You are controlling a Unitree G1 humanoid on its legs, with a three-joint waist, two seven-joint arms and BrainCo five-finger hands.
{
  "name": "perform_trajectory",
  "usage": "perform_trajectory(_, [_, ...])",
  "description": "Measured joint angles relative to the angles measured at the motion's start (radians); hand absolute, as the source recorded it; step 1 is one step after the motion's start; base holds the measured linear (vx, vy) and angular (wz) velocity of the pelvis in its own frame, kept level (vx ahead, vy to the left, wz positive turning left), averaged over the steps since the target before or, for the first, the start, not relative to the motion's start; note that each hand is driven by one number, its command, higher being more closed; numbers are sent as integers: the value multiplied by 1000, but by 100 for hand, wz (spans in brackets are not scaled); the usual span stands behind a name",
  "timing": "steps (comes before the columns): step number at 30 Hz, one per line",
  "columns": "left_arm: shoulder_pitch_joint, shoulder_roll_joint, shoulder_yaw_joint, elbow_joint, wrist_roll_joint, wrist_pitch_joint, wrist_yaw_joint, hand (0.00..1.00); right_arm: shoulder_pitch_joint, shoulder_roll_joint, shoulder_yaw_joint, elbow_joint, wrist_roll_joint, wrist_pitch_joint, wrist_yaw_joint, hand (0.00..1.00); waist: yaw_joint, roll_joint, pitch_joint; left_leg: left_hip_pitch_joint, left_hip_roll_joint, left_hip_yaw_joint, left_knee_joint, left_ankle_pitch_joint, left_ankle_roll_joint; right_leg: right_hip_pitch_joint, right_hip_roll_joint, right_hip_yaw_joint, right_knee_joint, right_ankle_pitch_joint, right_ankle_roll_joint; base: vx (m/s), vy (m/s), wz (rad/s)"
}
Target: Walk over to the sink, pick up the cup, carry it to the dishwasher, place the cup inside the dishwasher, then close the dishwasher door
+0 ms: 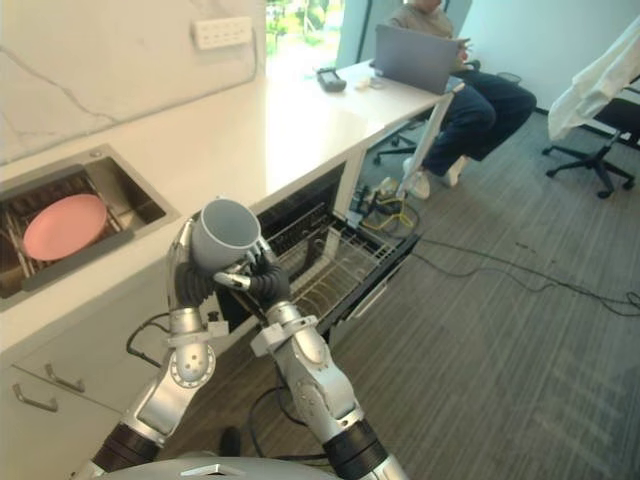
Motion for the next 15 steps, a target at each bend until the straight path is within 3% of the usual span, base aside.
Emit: perform_trajectory(15, [0, 0, -35, 7, 0, 0, -11, 100, -36, 0, -7, 0, -2, -7, -43, 0, 0, 0, -1, -1, 0, 1, 1, 4, 6, 1, 1, 1, -8, 4, -4, 7, -2, 0])
